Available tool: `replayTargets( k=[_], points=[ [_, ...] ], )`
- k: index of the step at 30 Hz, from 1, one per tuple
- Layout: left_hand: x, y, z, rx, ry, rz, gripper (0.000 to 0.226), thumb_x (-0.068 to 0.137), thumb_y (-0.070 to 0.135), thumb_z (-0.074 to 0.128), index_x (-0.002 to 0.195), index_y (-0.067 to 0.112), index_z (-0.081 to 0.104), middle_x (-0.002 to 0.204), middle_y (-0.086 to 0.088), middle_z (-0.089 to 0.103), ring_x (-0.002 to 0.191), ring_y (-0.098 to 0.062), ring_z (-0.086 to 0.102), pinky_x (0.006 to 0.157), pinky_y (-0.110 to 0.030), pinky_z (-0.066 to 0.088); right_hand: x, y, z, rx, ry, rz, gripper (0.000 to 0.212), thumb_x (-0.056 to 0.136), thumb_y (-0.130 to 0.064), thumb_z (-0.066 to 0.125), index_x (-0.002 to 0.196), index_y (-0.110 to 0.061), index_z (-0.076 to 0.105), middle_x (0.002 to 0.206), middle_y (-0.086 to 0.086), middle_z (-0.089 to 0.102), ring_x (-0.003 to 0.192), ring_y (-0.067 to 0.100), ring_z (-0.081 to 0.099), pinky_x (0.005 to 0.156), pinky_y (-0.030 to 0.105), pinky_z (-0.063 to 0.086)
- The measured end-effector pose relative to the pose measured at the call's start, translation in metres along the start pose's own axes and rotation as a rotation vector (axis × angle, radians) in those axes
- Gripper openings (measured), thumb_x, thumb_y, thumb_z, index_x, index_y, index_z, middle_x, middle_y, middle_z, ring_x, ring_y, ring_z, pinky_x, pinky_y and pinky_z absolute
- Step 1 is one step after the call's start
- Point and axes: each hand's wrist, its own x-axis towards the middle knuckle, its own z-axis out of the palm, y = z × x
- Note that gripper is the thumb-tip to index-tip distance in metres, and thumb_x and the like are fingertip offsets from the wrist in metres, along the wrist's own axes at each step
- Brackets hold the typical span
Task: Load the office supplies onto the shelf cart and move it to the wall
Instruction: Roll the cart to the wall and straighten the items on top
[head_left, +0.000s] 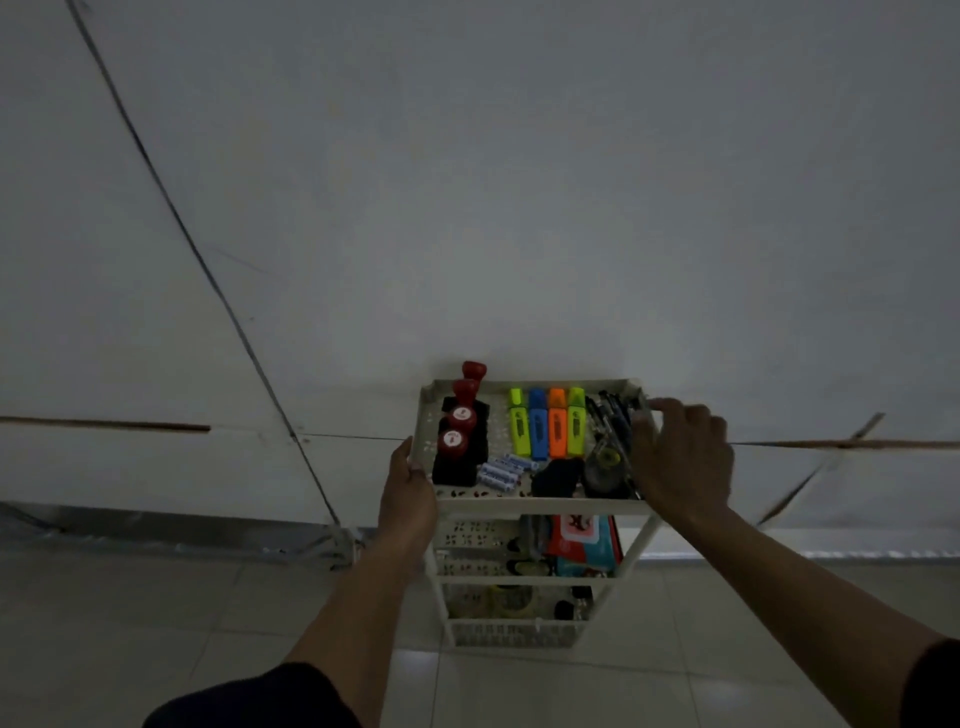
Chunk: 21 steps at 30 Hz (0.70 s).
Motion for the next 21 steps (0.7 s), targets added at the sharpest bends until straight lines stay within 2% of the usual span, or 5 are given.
replayTargets(
  k=[3,6,12,17,21],
  points=[
    [0.002,-0.001,0.0,0.007,-0.003,0.021,0.042,0.104,0.035,0.029,0.144,0.025,0.039,0.142,-0.006,0.05,0.124,-0.025,0.049,0.09,-0.028,0.035,0.023,-0.051,-0.001,0.205,-0.106,-0.27,0.023,0.092,-0.03,0.051,0.103,-0.017,0.067,0.1,0.009,0.064,0.094,0.028,0.059,0.075,0.037,0.05],
    [0.005,-0.004,0.001,-0.012,-0.021,0.034,0.042,0.104,0.037,0.029,0.143,0.026,0.038,0.141,-0.006,0.051,0.123,-0.025,0.05,0.091,-0.03,0.037,0.045,-0.109,0.01,0.36,-0.376,-0.381,0.025,0.097,-0.027,0.05,0.113,-0.018,0.067,0.111,0.007,0.067,0.091,0.023,0.063,0.081,0.035,0.052],
    [0.003,-0.008,0.0,-0.09,-0.046,0.056,0.042,0.105,0.032,0.024,0.145,0.028,0.034,0.135,0.001,0.051,0.116,-0.017,0.048,0.095,-0.029,0.037,0.082,-0.175,0.045,0.265,-0.543,-0.428,0.04,0.098,-0.018,0.049,0.137,-0.013,0.052,0.149,0.009,0.043,0.135,0.023,0.042,0.111,0.027,0.03],
    [0.005,-0.012,-0.001,-0.072,-0.045,0.03,0.043,0.105,0.033,0.022,0.147,0.033,0.032,0.144,0.0,0.049,0.127,-0.022,0.048,0.107,-0.04,0.041,0.089,-0.185,0.056,0.074,-0.571,-0.474,0.036,0.098,-0.016,0.048,0.13,-0.001,0.057,0.139,0.015,0.053,0.123,0.028,0.052,0.103,0.03,0.041],
    [0.006,-0.013,-0.001,-0.056,-0.043,0.029,0.044,0.105,0.028,0.022,0.148,0.032,0.03,0.146,0.002,0.046,0.13,-0.021,0.046,0.104,-0.032,0.039,0.09,-0.186,0.064,0.04,-0.569,-0.455,0.026,0.095,-0.012,0.052,0.107,0.004,0.068,0.114,0.017,0.067,0.102,0.03,0.064,0.089,0.035,0.052]
  ],
)
